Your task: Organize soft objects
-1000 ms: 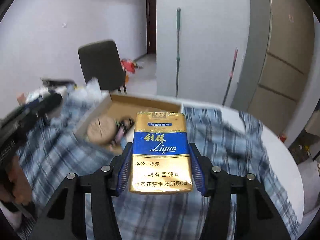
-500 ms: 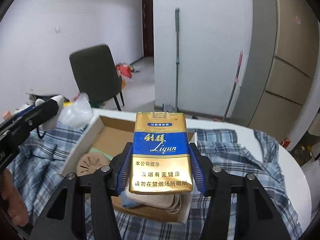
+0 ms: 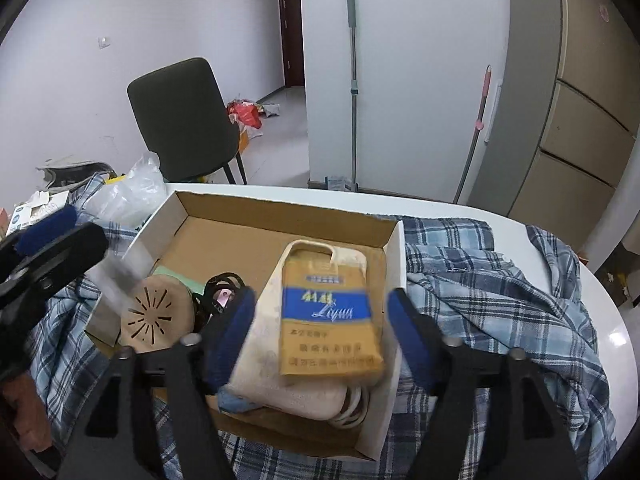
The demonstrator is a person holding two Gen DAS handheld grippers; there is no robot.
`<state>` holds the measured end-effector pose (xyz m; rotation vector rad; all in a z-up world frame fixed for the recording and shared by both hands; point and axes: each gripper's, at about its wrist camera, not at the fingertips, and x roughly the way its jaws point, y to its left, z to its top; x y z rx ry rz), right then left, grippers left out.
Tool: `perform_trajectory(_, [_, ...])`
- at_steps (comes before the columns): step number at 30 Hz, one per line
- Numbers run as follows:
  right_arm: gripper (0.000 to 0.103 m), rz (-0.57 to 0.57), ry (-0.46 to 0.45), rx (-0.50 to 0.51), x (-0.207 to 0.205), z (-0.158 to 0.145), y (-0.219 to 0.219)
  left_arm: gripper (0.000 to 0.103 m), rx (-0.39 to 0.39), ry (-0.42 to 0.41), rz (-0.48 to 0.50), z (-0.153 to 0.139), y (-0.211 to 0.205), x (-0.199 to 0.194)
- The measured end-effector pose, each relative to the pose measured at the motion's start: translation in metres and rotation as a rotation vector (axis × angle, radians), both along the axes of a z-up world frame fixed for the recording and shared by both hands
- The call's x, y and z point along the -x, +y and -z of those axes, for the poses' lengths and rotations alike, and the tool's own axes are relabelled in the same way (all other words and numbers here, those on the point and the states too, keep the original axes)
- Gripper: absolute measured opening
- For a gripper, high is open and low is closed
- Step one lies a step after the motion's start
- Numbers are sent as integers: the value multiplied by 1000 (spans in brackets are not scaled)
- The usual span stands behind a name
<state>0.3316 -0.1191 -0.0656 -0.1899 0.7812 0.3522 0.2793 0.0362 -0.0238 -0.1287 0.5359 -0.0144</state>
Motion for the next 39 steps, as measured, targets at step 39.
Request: perform_trajectory(39, [103,-30,-439,-233,233,-99,-81,97,-45,-402,41,-62,-14,248])
